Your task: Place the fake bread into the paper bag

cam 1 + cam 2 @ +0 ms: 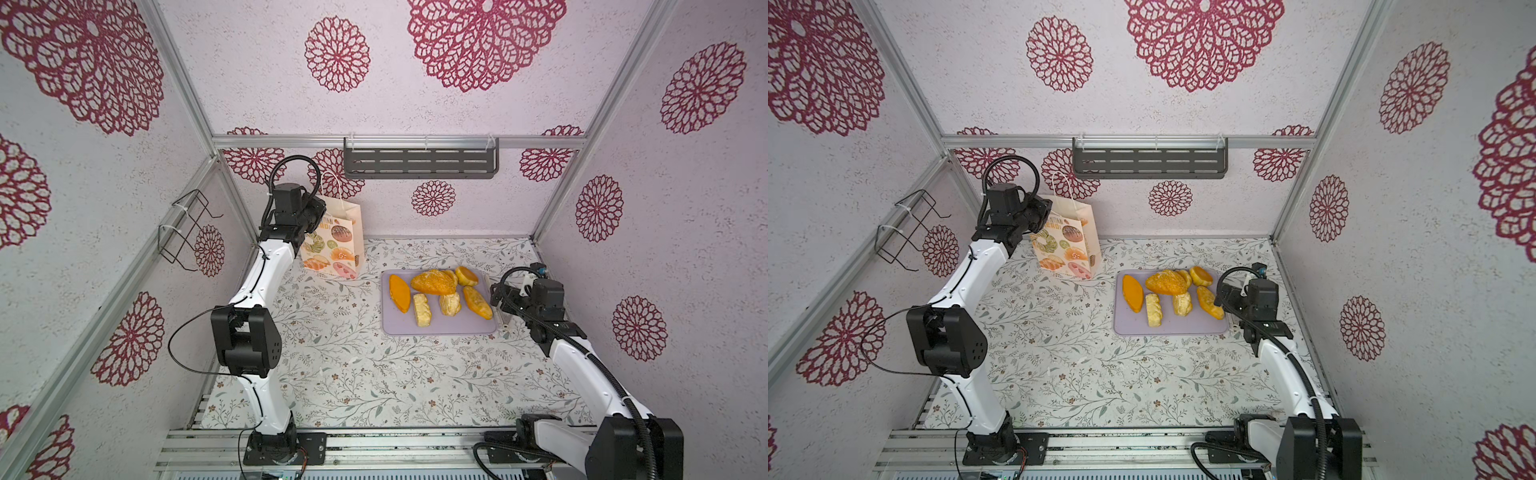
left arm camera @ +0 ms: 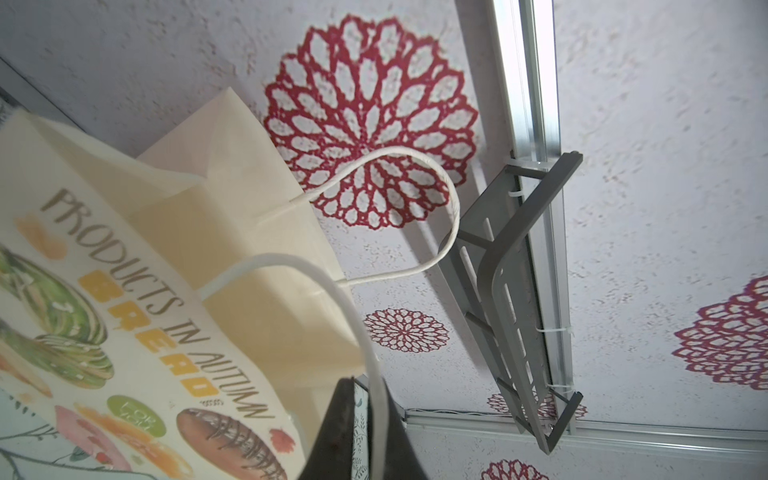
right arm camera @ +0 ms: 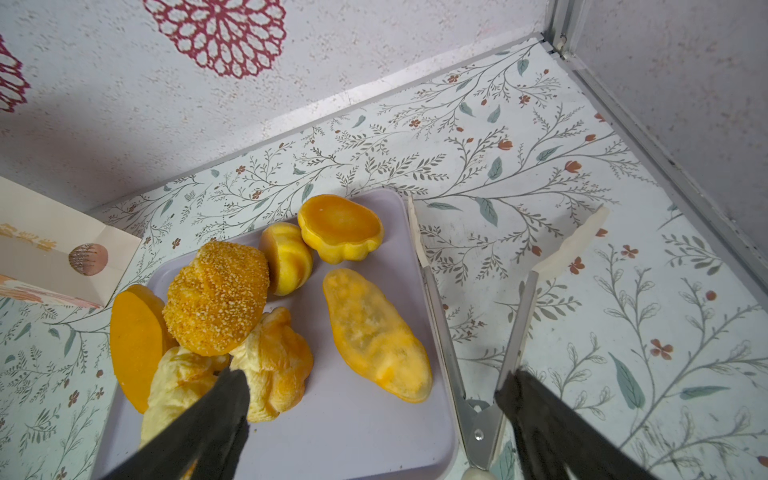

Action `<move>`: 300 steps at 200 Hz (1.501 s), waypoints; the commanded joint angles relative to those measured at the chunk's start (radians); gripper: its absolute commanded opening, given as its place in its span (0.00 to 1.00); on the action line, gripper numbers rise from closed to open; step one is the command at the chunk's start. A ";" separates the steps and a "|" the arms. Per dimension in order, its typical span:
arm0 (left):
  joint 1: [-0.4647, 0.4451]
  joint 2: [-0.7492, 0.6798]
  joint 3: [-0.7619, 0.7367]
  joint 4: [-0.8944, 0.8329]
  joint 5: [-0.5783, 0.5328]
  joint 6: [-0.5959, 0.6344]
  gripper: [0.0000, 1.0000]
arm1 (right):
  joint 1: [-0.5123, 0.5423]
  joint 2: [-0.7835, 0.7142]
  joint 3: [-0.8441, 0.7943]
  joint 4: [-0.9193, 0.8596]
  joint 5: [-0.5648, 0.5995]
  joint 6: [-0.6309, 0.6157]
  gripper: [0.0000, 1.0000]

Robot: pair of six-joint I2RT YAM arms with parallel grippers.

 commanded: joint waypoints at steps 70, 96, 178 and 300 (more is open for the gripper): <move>-0.053 -0.169 -0.095 0.036 -0.062 -0.016 0.04 | 0.005 -0.034 -0.011 0.029 -0.006 0.019 0.99; -0.065 -0.211 -0.138 0.023 -0.092 0.003 0.04 | 0.006 -0.041 -0.018 0.034 -0.009 0.025 0.99; -0.171 -0.371 -0.347 0.082 -0.237 0.033 0.02 | 0.005 -0.053 -0.032 0.041 -0.022 0.037 0.99; -0.218 -0.378 -0.381 0.154 -0.294 0.083 0.02 | 0.005 -0.058 -0.035 0.035 -0.035 0.045 0.99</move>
